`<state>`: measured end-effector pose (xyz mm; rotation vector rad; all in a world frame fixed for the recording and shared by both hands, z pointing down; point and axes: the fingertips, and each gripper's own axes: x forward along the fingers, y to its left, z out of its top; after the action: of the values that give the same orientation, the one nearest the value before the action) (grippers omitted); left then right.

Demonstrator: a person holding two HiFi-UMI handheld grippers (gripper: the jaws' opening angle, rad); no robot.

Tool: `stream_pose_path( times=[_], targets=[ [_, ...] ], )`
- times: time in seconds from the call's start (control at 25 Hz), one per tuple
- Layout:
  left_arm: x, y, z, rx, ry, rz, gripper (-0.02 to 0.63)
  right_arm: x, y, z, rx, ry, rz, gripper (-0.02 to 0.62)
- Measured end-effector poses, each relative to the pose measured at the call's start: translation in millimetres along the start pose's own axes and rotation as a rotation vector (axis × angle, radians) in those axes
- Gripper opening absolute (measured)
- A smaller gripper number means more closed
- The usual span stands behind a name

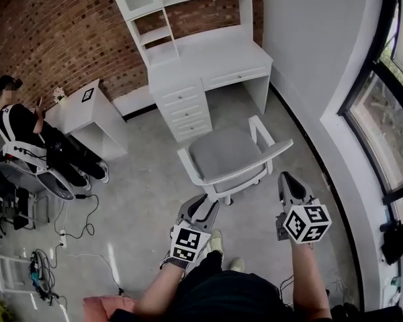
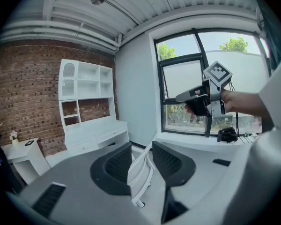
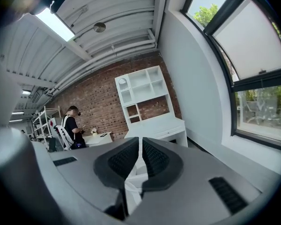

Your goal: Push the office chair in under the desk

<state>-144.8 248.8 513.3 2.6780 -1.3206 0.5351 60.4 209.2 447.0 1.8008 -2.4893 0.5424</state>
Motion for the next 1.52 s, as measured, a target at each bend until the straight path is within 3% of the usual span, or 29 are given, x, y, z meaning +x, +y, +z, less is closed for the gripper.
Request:
stream_pose_path(
  times=[0.48, 0.68, 1.04, 1.16, 1.24, 1.52],
  targets=[
    [90, 52, -61, 0.091, 0.168, -0.157, 0.170, 90, -62, -17, 0.029, 0.117, -0.193, 0.009],
    [109, 57, -94, 0.178, 0.233, -0.225, 0.176, 116, -94, -46, 0.064, 0.186, -0.283, 0.089],
    [147, 47, -129, 0.360, 0.375, -0.218, 0.175, 156, -194, -89, 0.272, 0.260, -0.402, 0.189],
    [160, 52, -139, 0.370, 0.410, -0.204, 0.175, 179, -225, -105, 0.353, 0.280, -0.432, 0.201],
    [163, 51, -145, 0.369, 0.428, -0.203, 0.129, 191, -244, -118, 0.390, 0.309, -0.462, 0.219],
    [164, 47, -145, 0.387, 0.424, -0.177, 0.123, 233, -290, -151, 0.486, 0.404, -0.511, 0.253]
  ],
)
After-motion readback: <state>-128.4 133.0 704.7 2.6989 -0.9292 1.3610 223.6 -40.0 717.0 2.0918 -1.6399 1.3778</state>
